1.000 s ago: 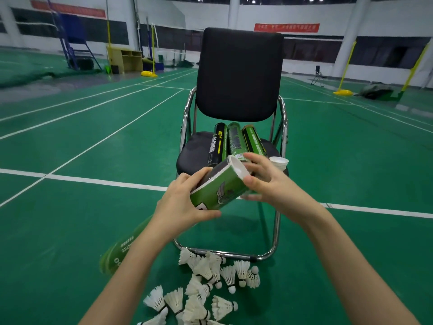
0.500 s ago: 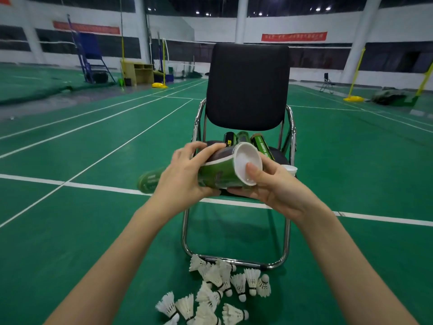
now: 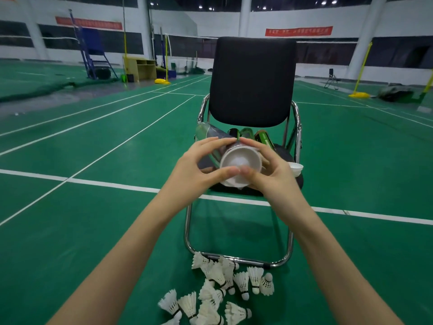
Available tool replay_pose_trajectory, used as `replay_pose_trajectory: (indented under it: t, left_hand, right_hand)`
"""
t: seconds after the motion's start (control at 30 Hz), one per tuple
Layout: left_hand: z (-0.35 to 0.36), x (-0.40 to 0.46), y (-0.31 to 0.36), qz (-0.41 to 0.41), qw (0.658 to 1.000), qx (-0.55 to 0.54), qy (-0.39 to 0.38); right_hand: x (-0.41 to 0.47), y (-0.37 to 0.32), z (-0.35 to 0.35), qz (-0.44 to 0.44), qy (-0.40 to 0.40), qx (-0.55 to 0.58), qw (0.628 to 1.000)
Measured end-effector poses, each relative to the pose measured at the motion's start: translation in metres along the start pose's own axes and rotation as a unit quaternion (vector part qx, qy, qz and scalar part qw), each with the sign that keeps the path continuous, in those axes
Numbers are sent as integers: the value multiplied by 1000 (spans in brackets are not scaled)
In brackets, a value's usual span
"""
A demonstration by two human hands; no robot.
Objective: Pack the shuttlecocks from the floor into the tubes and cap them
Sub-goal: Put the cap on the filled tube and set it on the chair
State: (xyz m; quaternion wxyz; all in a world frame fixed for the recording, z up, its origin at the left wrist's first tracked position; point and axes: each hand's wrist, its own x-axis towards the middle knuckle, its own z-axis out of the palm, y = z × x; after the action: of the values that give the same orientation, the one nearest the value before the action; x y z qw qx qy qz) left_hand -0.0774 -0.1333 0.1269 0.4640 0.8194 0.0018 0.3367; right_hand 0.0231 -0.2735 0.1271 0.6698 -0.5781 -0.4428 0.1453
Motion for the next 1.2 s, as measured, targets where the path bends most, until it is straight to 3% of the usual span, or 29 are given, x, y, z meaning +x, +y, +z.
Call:
replay_pose_trajectory:
  t: [0.3,0.47,0.6,0.9,1.1,1.2]
  left_hand:
    - [-13,31,-70,-52,995,-78,-37]
    - [-9,52,-105,-56,996,-45,-46]
    - [-9,70,-135,-50,996,31,-67]
    - [-7,84,-193,-94,985,145,-8]
    - [1,84,-209,-88,974,206,-14]
    - [1,86,-210,-96,973,208,-18]
  right_hand:
    - [52,54,9,16,-13,-67,998]
    - [79,89,1,31,-27,-110,993]
    - [111,108,-5,24,-62,-293,954]
    - [143,137,-10,20,-161,-477,864]
    - [137,152,-25,3,-124,-580,805]
    - [135,157,-34,30,-82,-585,806]
